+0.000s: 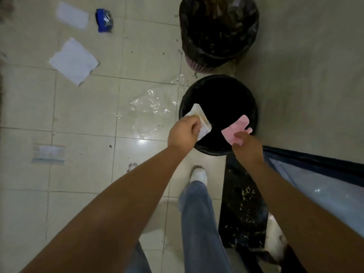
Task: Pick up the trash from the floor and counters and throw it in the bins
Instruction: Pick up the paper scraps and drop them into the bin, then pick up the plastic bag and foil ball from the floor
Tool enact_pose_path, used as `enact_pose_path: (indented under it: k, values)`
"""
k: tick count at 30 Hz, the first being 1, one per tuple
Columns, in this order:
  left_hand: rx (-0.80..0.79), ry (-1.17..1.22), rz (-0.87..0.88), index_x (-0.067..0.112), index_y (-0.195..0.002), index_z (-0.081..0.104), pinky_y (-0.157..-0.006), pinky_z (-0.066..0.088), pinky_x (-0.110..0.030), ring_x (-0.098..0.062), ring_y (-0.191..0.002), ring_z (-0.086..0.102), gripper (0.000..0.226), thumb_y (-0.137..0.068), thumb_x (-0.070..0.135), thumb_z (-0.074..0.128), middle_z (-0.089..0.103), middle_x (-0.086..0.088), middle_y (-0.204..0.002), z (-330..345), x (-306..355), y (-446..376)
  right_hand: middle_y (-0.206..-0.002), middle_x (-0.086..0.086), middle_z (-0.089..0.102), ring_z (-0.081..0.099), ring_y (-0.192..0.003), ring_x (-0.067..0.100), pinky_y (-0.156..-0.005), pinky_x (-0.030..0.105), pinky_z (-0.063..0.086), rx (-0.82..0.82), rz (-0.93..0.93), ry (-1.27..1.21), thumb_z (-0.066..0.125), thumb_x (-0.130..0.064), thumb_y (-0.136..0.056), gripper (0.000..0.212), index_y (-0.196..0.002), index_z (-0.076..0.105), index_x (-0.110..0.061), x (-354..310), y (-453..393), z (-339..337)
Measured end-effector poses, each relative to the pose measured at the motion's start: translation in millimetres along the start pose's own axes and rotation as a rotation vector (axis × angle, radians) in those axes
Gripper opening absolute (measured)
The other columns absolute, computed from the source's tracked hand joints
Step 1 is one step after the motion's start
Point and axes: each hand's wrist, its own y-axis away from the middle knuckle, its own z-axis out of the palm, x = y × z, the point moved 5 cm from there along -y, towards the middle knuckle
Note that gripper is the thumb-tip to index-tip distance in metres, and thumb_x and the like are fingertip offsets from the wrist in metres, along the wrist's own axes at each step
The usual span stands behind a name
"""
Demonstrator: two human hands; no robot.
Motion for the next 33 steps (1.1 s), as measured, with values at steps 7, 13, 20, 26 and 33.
enact_pose_path:
  k: [7,13,20,26,33]
  values:
    - [-0.072,-0.188,-0.241,0.009,-0.132,0.049,-0.099,0.044,-0.037,-0.032,-0.122,0.051,0.038,-0.094,0.011,0.047,0.054,-0.014,-0.135,52,1,-45,-0.137,0.022,0.048,0.047,-0.123,0.036,-0.099,0.032,0.039,-0.146,-0.077,-0.015,0.048,-0.011,-0.093,0.046,-0.138,0.039,-0.008,18,-59,-1]
    - [-0.198,-0.685,-0.128,0.015,-0.146,0.029,-0.118,0.023,-0.040,-0.025,-0.147,0.016,0.049,-0.099,0.022,0.040,0.025,-0.004,-0.157,19,-18,-13,-0.147,0.020,0.034,0.033,-0.135,0.037,-0.112,0.046,0.034,-0.154,-0.145,0.140,0.043,-0.022,-0.095,0.052,-0.142,0.028,-0.005,-4,-51,21]
    - [-0.156,-0.886,-0.217,0.016,-0.150,0.013,-0.122,0.008,-0.042,-0.023,-0.150,-0.003,0.055,-0.101,0.031,0.032,0.005,-0.001,-0.162,-96,-107,17,-0.149,0.017,0.034,0.025,-0.140,0.032,-0.114,0.045,0.025,-0.152,-0.349,0.331,0.039,-0.027,-0.096,0.051,-0.141,0.029,-0.006,-96,10,84]
    - [-0.217,-0.959,-0.265,0.016,-0.151,0.010,-0.122,0.004,-0.046,-0.025,-0.149,-0.006,0.056,-0.102,0.032,0.031,0.001,-0.003,-0.162,-200,-237,29,-0.151,0.017,0.030,0.022,-0.142,0.031,-0.117,0.044,0.019,-0.102,-0.354,0.357,0.041,-0.025,-0.096,0.051,-0.141,0.030,-0.005,-180,41,177]
    - [-0.362,-0.942,-0.273,0.014,-0.150,0.014,-0.121,0.009,-0.045,-0.025,-0.149,-0.001,0.055,-0.101,0.027,0.036,0.006,-0.003,-0.161,-275,-380,59,-0.143,0.018,0.044,0.038,-0.132,0.032,-0.109,0.040,0.033,-0.172,-0.035,0.246,0.041,-0.023,-0.096,0.044,-0.135,0.041,-0.003,-225,89,323]
